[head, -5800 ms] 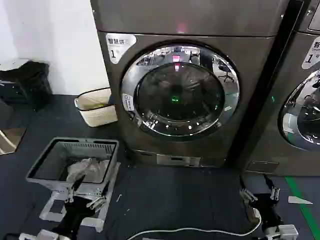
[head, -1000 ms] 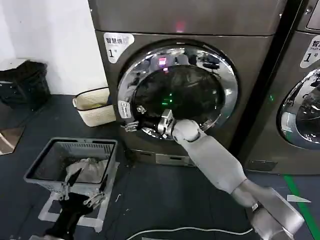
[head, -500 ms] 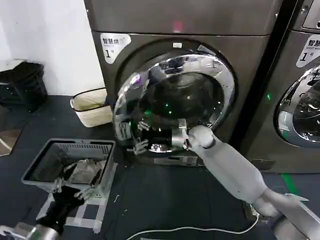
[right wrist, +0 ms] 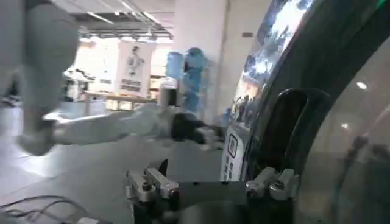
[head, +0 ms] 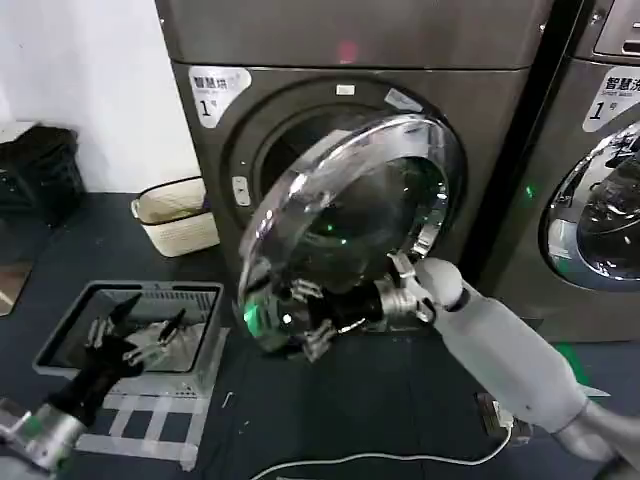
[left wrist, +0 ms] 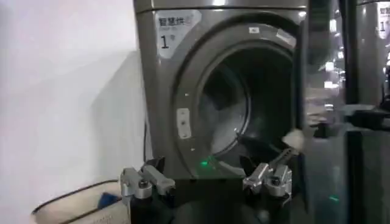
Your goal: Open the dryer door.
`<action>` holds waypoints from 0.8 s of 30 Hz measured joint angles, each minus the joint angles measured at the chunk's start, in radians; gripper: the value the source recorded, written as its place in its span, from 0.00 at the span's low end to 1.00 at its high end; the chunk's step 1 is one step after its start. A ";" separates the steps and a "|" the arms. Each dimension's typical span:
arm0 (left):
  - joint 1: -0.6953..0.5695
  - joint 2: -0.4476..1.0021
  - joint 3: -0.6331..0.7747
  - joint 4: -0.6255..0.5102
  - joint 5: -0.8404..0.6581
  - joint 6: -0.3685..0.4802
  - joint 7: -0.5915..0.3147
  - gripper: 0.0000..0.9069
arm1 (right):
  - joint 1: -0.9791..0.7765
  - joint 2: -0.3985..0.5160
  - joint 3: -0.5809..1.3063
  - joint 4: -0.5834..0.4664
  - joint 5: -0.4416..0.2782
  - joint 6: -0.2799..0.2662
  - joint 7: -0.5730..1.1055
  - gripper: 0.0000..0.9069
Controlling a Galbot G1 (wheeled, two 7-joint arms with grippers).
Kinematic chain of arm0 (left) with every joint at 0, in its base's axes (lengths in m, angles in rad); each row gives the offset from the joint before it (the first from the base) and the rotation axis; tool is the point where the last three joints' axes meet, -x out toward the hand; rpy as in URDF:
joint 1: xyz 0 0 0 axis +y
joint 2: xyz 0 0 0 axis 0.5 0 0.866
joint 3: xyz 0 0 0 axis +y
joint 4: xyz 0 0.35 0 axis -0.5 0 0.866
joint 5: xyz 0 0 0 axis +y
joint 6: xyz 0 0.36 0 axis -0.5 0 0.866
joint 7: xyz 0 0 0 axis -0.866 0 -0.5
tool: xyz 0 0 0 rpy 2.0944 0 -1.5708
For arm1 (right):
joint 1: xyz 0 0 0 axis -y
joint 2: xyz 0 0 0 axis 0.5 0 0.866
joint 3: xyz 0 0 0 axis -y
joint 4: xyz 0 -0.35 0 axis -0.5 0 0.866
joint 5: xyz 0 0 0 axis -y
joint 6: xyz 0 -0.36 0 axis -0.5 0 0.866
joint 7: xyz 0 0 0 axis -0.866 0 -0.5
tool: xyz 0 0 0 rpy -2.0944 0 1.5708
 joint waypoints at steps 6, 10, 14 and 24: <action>-0.076 0.098 0.054 0.062 -0.046 0.022 -0.003 1.00 | -0.030 -0.038 0.031 0.001 0.020 0.011 -0.095 1.00; -0.126 0.147 0.083 0.091 -0.092 0.030 0.001 1.00 | -0.047 -0.063 0.049 0.007 0.029 0.048 -0.144 1.00; -0.174 0.202 0.109 0.127 -0.128 0.030 0.023 1.00 | -0.062 -0.072 0.061 0.020 0.022 0.076 -0.147 1.00; -0.312 0.304 0.221 0.194 -0.152 0.035 0.072 1.00 | -0.083 -0.067 0.147 -0.009 -0.010 0.080 -0.151 1.00</action>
